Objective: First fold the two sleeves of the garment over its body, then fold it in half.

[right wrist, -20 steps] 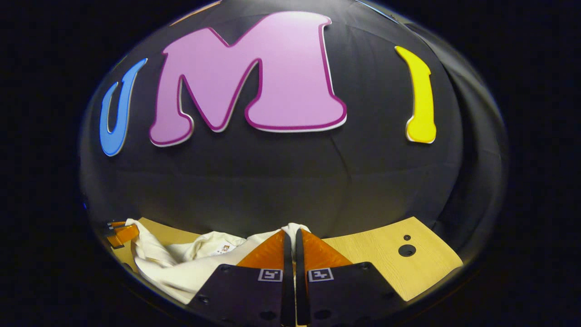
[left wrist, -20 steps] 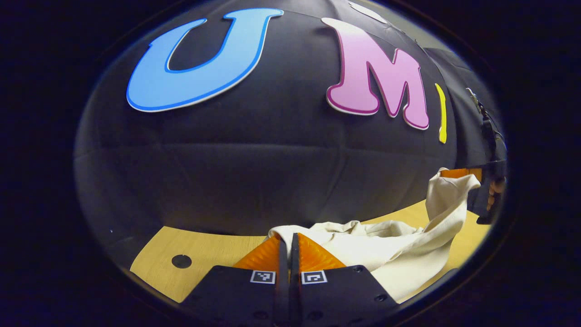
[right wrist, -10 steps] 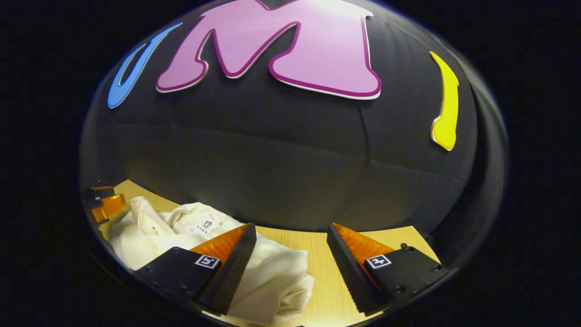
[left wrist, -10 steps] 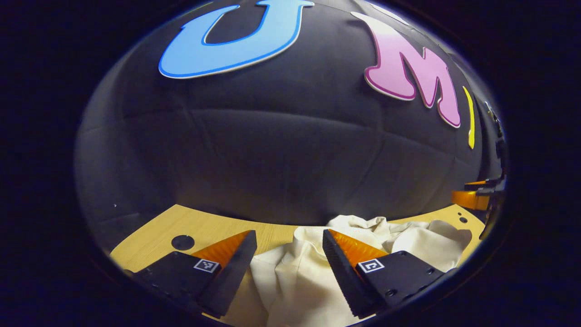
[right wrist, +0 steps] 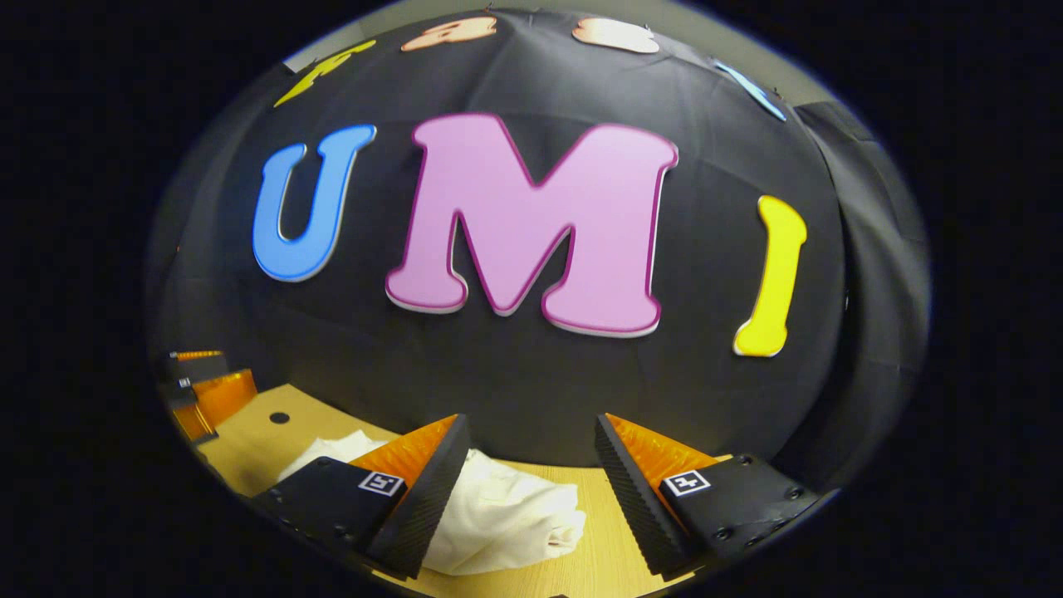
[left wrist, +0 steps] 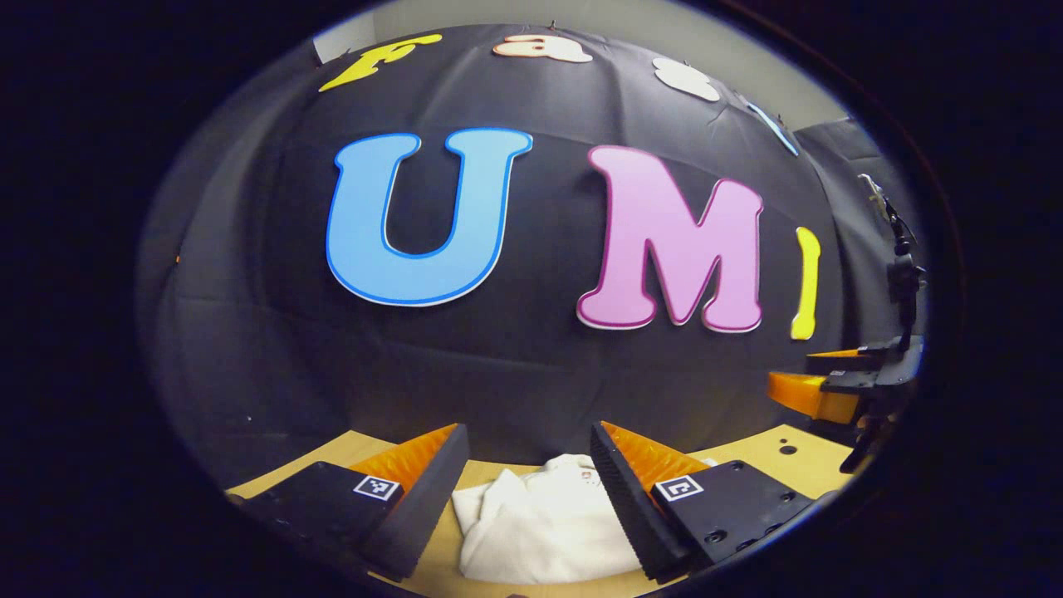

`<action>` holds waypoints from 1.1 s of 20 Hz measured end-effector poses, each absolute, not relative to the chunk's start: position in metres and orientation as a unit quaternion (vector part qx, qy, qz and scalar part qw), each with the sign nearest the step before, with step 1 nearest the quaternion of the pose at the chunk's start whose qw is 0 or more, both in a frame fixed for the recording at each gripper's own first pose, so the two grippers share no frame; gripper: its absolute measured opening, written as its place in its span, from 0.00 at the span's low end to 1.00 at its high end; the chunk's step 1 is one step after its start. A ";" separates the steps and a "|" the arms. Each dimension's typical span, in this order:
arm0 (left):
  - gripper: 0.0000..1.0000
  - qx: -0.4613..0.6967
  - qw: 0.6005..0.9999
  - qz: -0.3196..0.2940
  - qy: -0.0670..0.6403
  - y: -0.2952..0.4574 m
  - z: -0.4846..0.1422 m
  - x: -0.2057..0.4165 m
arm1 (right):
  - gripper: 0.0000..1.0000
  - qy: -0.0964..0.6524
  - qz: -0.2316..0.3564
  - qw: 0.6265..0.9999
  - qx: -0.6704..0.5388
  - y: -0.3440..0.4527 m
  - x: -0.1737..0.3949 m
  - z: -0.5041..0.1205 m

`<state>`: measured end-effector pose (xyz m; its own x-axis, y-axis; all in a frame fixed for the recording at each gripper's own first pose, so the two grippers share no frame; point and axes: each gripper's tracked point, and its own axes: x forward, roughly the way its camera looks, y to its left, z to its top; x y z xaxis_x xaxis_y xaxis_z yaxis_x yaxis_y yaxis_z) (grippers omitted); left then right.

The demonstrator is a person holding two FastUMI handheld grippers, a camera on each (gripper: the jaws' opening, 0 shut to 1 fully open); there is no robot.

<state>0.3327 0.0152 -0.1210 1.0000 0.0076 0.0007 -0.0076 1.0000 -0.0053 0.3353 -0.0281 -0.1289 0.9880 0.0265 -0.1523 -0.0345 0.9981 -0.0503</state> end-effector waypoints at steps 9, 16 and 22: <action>0.95 0.026 0.999 0.018 -0.036 -0.031 0.001 0.136 | 0.96 -0.021 0.008 0.999 -0.025 -0.036 0.191 0.034; 0.95 0.033 0.997 0.021 -0.061 -0.050 0.044 -0.005 | 0.96 -0.068 0.036 0.997 -0.022 -0.023 0.079 0.092; 0.95 0.016 0.997 0.021 -0.076 -0.066 0.038 -0.085 | 0.96 -0.047 0.063 0.997 -0.008 0.009 0.011 0.089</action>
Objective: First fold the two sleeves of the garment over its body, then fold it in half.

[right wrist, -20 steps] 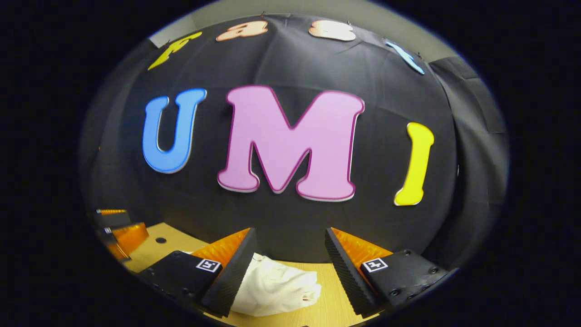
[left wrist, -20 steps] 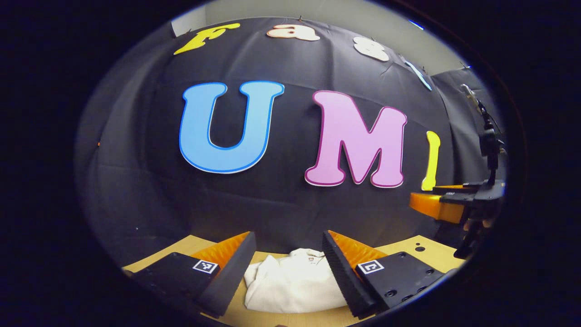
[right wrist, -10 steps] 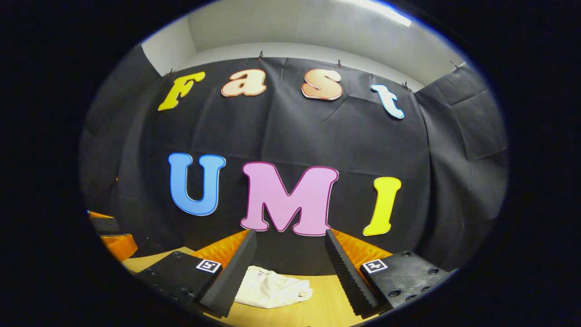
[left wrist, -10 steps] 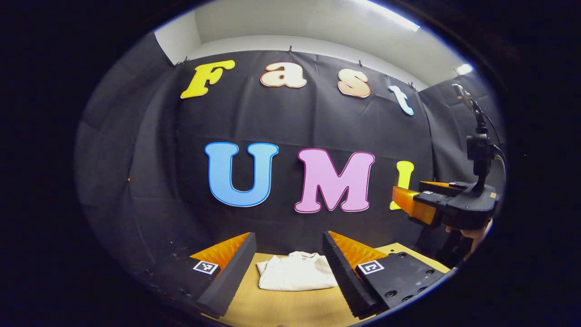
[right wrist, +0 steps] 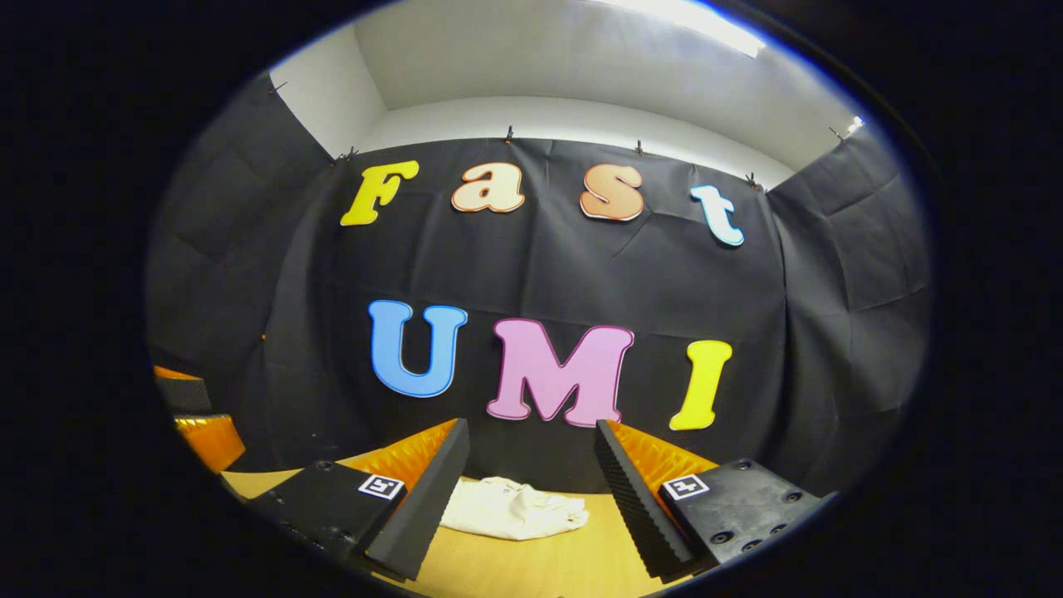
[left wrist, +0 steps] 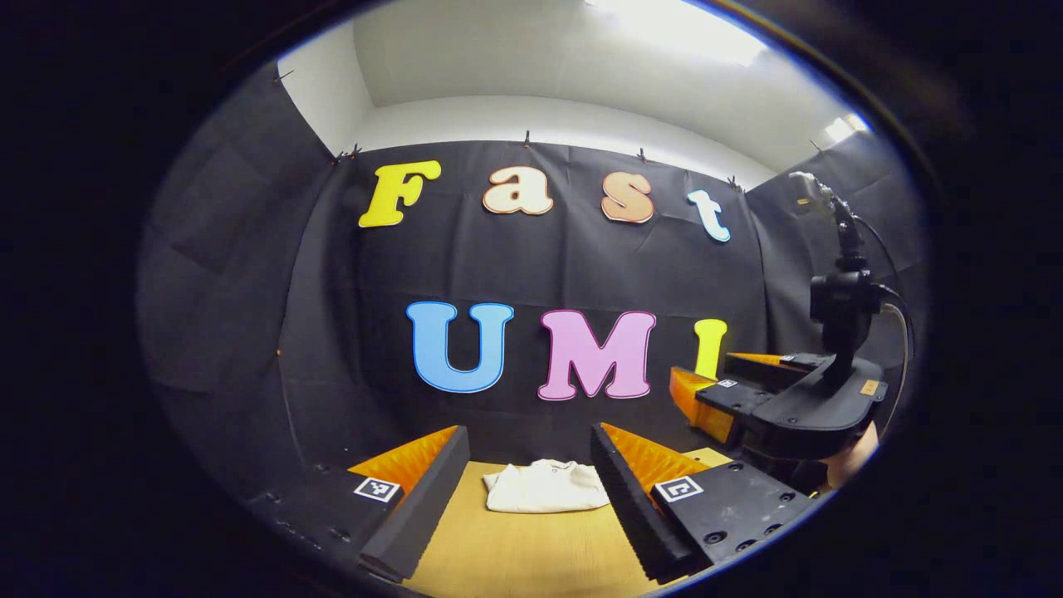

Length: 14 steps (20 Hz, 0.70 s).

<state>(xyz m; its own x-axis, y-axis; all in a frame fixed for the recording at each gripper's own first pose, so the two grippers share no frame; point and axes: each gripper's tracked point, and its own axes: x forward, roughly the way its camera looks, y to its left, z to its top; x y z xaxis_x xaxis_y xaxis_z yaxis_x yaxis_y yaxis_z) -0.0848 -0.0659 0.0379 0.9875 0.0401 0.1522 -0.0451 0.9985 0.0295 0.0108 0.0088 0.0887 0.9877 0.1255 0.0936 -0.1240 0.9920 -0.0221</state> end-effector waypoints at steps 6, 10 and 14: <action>0.96 0.038 0.998 0.028 -0.050 -0.057 0.023 -0.115 | 0.96 -0.076 0.104 0.991 -0.032 0.052 -0.027 0.103; 0.95 0.027 0.998 0.031 -0.048 -0.050 0.019 -0.126 | 0.96 -0.077 0.117 0.990 -0.012 0.065 -0.044 0.104; 0.95 0.040 0.996 0.043 -0.070 -0.036 0.039 -0.130 | 0.96 -0.059 0.123 0.990 -0.025 0.065 -0.047 0.094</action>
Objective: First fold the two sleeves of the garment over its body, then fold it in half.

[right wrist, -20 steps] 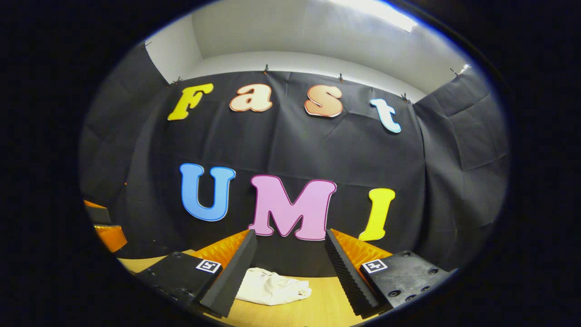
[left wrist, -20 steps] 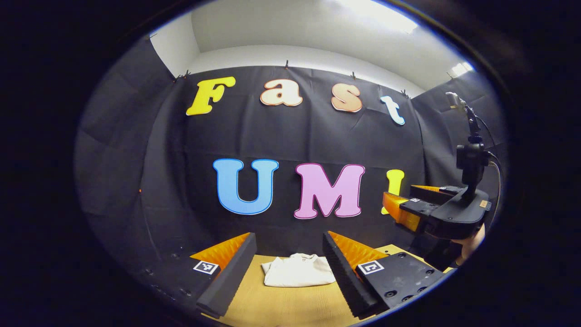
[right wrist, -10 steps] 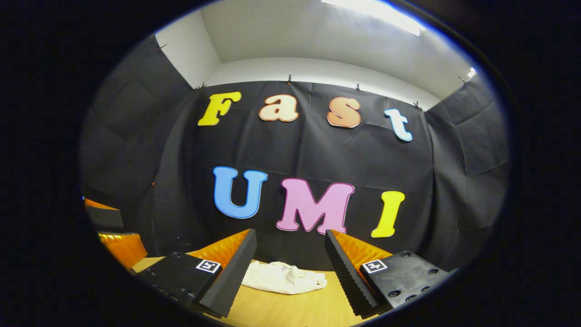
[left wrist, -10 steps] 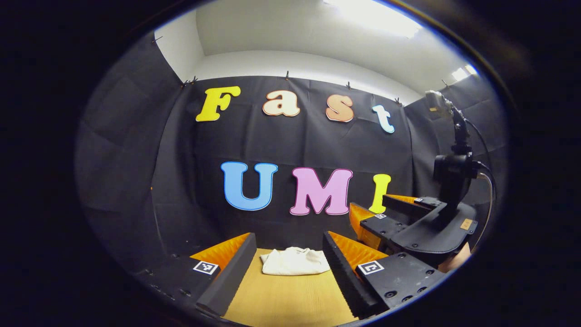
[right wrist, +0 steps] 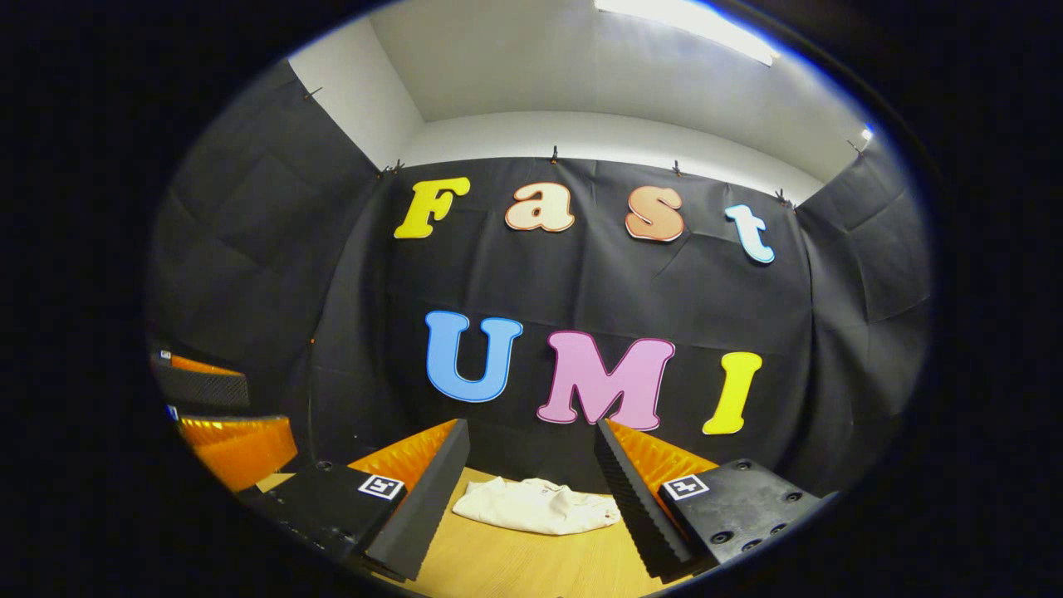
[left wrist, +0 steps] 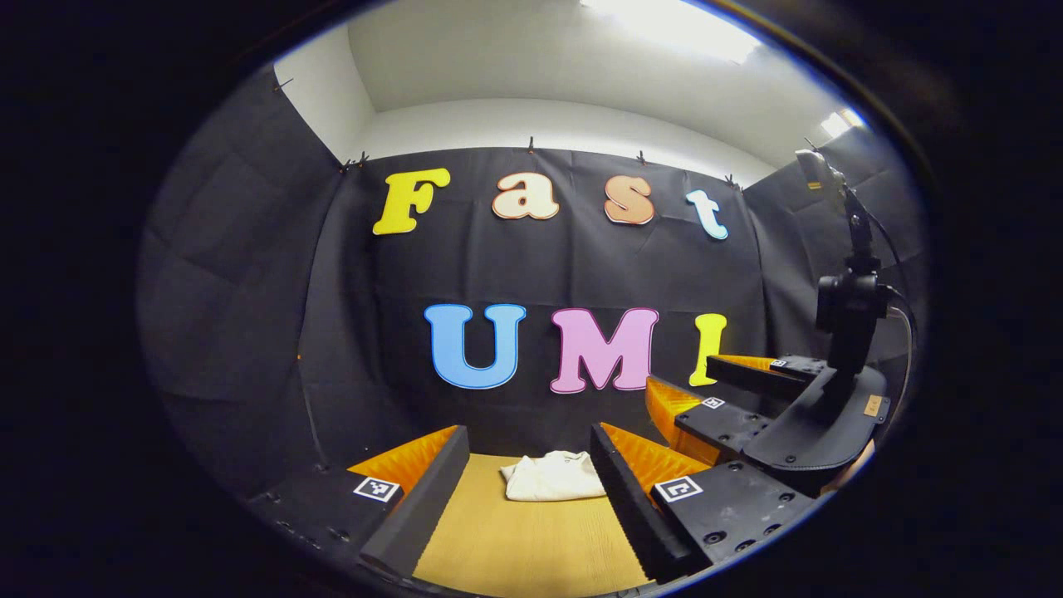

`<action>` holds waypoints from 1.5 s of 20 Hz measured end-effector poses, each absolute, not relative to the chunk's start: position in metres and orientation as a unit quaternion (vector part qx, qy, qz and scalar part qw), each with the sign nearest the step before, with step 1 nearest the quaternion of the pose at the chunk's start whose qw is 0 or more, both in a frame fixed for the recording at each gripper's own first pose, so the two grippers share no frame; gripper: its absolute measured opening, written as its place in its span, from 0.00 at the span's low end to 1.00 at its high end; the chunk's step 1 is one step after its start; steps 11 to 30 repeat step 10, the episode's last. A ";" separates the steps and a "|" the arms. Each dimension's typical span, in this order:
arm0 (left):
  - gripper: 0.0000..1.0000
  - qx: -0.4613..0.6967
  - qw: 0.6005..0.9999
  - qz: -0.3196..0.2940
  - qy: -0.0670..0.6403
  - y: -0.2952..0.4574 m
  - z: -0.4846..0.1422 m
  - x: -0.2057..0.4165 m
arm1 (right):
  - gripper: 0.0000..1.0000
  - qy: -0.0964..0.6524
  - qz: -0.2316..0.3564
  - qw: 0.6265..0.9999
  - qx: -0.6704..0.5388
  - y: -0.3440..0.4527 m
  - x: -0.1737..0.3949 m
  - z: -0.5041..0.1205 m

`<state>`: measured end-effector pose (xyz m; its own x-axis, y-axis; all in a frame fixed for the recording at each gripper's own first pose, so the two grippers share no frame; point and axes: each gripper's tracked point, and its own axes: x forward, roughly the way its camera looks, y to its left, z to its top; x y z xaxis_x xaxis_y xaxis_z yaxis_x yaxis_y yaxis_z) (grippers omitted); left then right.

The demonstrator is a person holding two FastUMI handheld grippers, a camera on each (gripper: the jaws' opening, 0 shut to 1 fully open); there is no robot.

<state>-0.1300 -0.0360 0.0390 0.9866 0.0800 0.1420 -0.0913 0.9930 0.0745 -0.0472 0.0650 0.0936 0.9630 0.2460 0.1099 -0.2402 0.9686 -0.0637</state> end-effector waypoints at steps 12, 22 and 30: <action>0.95 0.014 0.991 0.096 -0.093 0.012 0.058 -0.140 | 0.96 -0.033 0.116 0.992 -0.045 0.063 -0.043 0.082; 0.95 0.014 0.991 0.096 -0.093 0.012 0.058 -0.140 | 0.96 -0.033 0.116 0.992 -0.045 0.063 -0.043 0.082; 0.95 0.014 0.991 0.096 -0.093 0.012 0.058 -0.140 | 0.96 -0.033 0.116 0.992 -0.045 0.063 -0.043 0.082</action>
